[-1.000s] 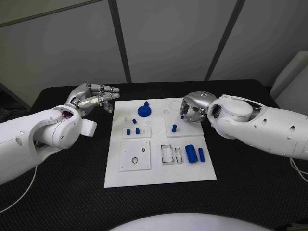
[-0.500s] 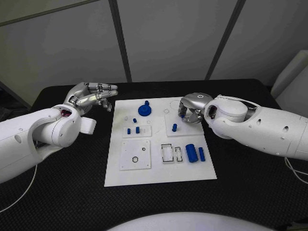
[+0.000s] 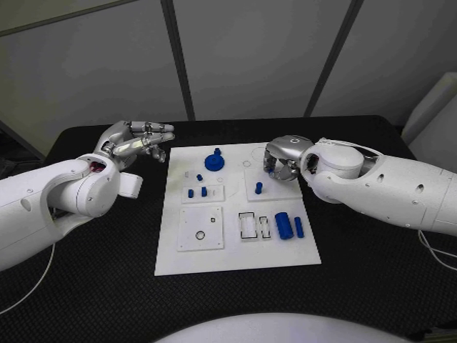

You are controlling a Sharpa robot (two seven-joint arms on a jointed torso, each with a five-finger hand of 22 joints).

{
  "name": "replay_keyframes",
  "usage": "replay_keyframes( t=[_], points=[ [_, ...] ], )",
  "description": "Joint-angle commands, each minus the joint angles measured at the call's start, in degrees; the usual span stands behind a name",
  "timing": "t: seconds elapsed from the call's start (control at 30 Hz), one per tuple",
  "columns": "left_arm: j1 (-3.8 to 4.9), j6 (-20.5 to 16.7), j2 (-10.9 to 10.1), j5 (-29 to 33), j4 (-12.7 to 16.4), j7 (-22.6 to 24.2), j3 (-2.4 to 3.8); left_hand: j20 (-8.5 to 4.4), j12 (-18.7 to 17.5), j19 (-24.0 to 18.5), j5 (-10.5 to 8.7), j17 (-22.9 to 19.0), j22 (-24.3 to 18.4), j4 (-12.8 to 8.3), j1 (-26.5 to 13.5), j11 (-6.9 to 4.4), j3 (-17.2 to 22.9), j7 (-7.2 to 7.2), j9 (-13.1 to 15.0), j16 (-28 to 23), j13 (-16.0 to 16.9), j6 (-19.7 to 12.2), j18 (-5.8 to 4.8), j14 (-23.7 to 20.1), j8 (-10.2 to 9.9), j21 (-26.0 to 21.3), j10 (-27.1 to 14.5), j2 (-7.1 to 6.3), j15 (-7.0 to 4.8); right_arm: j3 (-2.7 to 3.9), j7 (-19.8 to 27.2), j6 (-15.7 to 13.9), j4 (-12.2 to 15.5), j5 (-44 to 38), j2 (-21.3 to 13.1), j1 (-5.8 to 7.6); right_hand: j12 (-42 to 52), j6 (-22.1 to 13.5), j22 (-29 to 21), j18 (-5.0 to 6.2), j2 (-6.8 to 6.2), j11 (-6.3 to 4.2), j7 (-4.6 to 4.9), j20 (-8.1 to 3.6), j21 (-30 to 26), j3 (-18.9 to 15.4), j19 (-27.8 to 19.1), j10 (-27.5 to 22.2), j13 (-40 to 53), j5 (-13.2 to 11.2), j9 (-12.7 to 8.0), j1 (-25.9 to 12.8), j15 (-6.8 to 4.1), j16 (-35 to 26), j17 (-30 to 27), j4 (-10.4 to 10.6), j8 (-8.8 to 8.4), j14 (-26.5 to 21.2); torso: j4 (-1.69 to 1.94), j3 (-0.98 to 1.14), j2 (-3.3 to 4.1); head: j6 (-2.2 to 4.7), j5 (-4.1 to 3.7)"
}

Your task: Assemble the parts on the task board

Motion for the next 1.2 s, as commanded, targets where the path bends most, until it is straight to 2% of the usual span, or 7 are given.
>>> replay_keyframes(
  t=[0.03, 0.23, 0.53, 0.87, 1.2],
  points=[
    [0.09, 1.00, 0.02, 0.30, 0.15, 0.19, 0.05, 0.06, 0.24, -0.29, 0.27, -0.10, -0.08, -0.20, 0.07, 0.13, 0.32, 0.12, -0.02, -0.36, -0.04, 0.41, -1.32, -0.44, -0.12, -0.21, -0.23, 0.61, -0.16, -0.31, -1.93, 2.62, 0.01, -1.65, -0.18, -0.39, 0.31, 0.45, 0.51, -0.80, 0.79, -0.23, -0.02, -0.16, 0.46, 0.63, 0.27, 0.90, 0.34, -0.10, 0.12, 0.78, -0.44, 0.26, 0.01, -0.84, 0.20, 2.72, -0.02, 0.03, -0.04, -0.02, 0.07],
    [0.09, 1.21, 0.01, 0.28, 0.13, -0.18, 0.05, 0.03, 0.27, -0.31, 0.29, -0.23, -0.10, -0.49, 0.46, 0.17, 0.63, 0.17, -0.04, -0.47, -0.05, 0.43, -1.32, -0.53, -0.16, -0.28, -0.34, 0.77, -0.18, -0.31, -2.77, 1.45, 0.70, -2.56, -0.66, -0.41, 0.22, 0.80, 1.17, -0.85, 0.98, -0.28, -0.04, -0.34, 1.15, 1.82, 0.10, 1.48, 0.45, 0.00, 0.22, 0.98, -0.54, 0.42, 0.07, -2.29, 0.11, 2.70, -0.02, 0.09, -0.08, -0.14, 0.10],
    [0.08, 1.24, 0.02, 0.27, 0.06, -0.44, 0.05, 0.02, 0.25, -0.33, 0.29, -0.30, -0.10, -0.66, 0.62, 0.22, 0.79, 0.23, -0.05, -0.52, -0.08, 0.44, -1.33, -0.58, -0.18, -0.31, -0.50, 0.79, -0.17, -0.29, -2.89, -1.75, 2.66, -2.94, -1.48, -0.42, -0.08, 0.95, 1.89, -0.91, 1.05, -0.23, 0.01, -0.37, 1.87, 3.19, -0.10, 1.71, 0.50, 0.10, 0.28, 0.65, -0.51, 0.58, 0.13, -3.51, -0.11, 2.69, -0.07, 0.05, -0.08, -0.06, -0.05],
    [0.08, 1.28, 0.03, 0.27, -0.05, -0.56, 0.05, 0.04, 0.17, -0.37, 0.27, -0.37, -0.10, -0.75, 0.61, 0.33, 0.88, 0.33, -0.07, -0.57, -0.12, 0.42, -1.36, -0.66, -0.22, -0.35, -0.77, 0.74, -0.12, -0.23, -3.00, -4.61, 6.16, -2.99, -3.07, -0.39, -0.30, 1.05, 2.35, -0.94, 0.90, -0.18, 0.05, -0.32, 2.32, 3.89, -0.21, 1.80, 0.51, 0.15, 0.32, 0.05, -0.47, 0.77, 0.30, -4.10, -0.24, 2.72, -0.06, -0.03, -0.03, -0.02, -0.20],
    [0.08, 1.31, 0.02, 0.26, -0.17, -0.61, 0.05, 0.06, 0.10, -0.41, 0.26, -0.42, -0.10, -0.80, 0.59, 0.40, 0.92, 0.39, -0.08, -0.60, -0.15, 0.40, -1.37, -0.71, -0.25, -0.39, -0.99, 0.70, -0.07, -0.11, -3.52, -6.29, 10.82, -3.03, -5.49, -0.36, -0.36, 1.15, 2.54, -0.96, 0.79, -0.19, 0.04, -0.29, 2.50, 4.03, -0.25, 1.89, 0.53, 0.01, 0.35, -0.35, -0.46, 0.89, 0.43, -4.27, -0.26, 2.74, -0.04, 0.03, -0.04, -0.02, -0.19]
  ],
)
